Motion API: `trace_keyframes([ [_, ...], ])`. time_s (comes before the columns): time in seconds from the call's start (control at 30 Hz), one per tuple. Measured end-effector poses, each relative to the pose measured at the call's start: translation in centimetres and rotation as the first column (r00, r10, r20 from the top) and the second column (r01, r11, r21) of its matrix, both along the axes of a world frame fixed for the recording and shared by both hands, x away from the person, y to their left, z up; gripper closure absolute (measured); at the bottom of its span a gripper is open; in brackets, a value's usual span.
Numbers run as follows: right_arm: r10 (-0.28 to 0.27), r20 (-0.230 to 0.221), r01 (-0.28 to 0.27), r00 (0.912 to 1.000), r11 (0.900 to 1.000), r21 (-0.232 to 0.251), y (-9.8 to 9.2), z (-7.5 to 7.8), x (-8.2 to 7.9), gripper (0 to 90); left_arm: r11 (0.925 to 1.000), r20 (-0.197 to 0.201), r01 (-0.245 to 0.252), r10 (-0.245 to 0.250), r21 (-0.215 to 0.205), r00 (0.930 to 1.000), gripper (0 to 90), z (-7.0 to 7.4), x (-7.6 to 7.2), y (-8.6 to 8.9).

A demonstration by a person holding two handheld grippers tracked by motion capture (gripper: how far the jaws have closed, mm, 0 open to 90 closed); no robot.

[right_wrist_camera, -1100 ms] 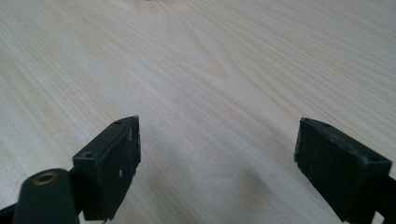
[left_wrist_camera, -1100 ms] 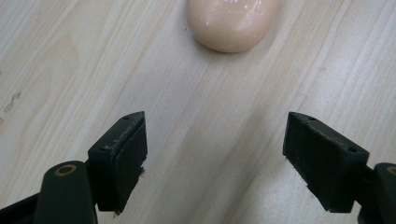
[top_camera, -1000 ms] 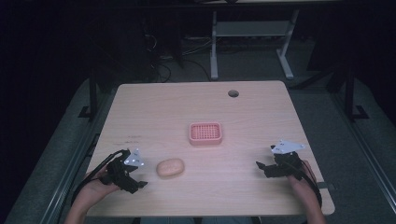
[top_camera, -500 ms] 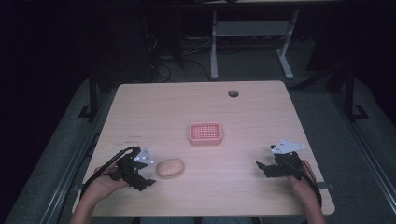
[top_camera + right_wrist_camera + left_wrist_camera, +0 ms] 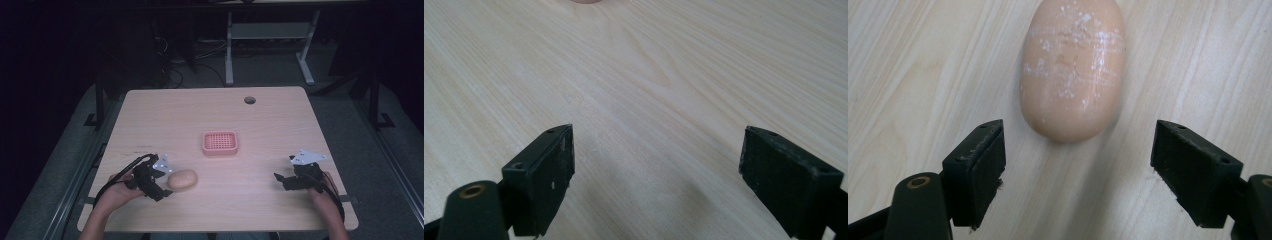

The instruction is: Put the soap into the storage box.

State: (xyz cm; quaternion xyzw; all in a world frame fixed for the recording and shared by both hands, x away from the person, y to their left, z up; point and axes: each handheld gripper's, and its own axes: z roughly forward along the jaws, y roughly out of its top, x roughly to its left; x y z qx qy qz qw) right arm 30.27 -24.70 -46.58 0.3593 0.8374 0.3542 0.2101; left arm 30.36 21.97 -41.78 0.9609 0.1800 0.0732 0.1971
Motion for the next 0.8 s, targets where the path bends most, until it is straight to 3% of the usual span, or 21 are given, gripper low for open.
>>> trace_keyframes([
  [0.8,0.005,0.004,-0.005,1.0000,1.000,0.012,-0.1,0.0,0.1,13.9,0.9995,-0.045,0.031,-0.031,0.007,0.9985,21.9,-0.8,2.0,-2.5],
])
